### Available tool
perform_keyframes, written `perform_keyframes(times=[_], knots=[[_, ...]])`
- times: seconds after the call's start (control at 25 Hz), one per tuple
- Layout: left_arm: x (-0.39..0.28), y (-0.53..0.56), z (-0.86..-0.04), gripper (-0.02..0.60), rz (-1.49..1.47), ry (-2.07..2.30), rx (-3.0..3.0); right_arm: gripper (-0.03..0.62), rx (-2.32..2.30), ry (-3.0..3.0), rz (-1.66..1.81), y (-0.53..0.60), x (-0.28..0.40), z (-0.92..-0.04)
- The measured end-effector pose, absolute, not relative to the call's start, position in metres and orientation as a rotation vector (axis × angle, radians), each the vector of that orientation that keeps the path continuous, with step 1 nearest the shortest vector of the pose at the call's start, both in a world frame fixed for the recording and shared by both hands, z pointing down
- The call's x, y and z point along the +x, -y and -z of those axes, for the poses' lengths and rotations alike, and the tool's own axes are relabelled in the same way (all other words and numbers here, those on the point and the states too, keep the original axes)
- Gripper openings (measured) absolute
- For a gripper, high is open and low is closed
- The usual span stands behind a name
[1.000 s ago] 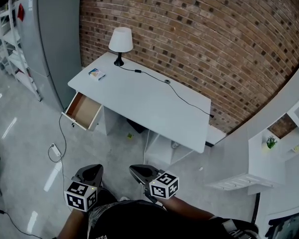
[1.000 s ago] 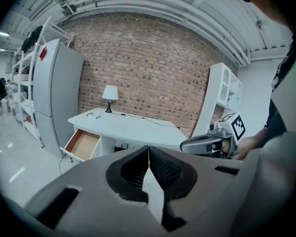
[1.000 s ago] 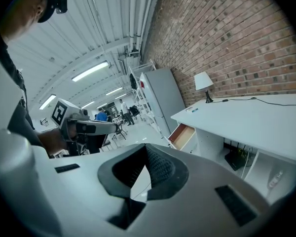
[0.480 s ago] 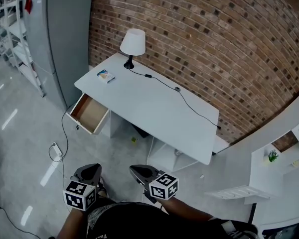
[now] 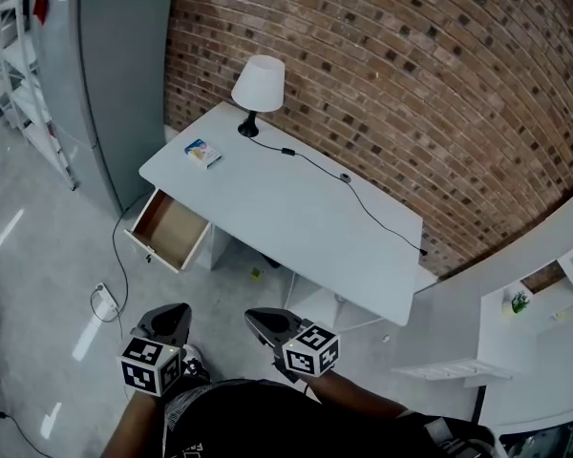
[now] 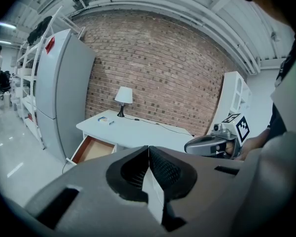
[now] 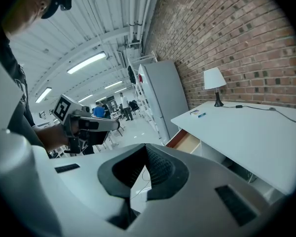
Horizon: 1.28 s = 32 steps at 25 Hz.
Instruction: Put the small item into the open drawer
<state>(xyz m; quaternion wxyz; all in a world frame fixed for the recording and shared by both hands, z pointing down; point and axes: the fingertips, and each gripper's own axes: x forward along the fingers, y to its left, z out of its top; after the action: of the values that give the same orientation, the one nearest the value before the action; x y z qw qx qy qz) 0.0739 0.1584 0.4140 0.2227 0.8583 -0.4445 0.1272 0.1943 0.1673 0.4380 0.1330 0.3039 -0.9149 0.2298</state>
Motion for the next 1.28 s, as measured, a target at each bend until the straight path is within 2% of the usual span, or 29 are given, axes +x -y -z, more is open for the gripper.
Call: perform_keyframes(times=[0.76, 1.28], knots=[[-0.029, -0.038, -0.416, 0.018, -0.357, 1.168, 2.431, 0.005, 0.981, 2.588, -0.659, -0.058, 0.103, -0.445], [-0.04, -0.012, -0.429, 0.018, -0.364, 1.116, 2.418, 0.005, 1.017, 2.554, -0.698, -0.033, 0.091, -0.455]])
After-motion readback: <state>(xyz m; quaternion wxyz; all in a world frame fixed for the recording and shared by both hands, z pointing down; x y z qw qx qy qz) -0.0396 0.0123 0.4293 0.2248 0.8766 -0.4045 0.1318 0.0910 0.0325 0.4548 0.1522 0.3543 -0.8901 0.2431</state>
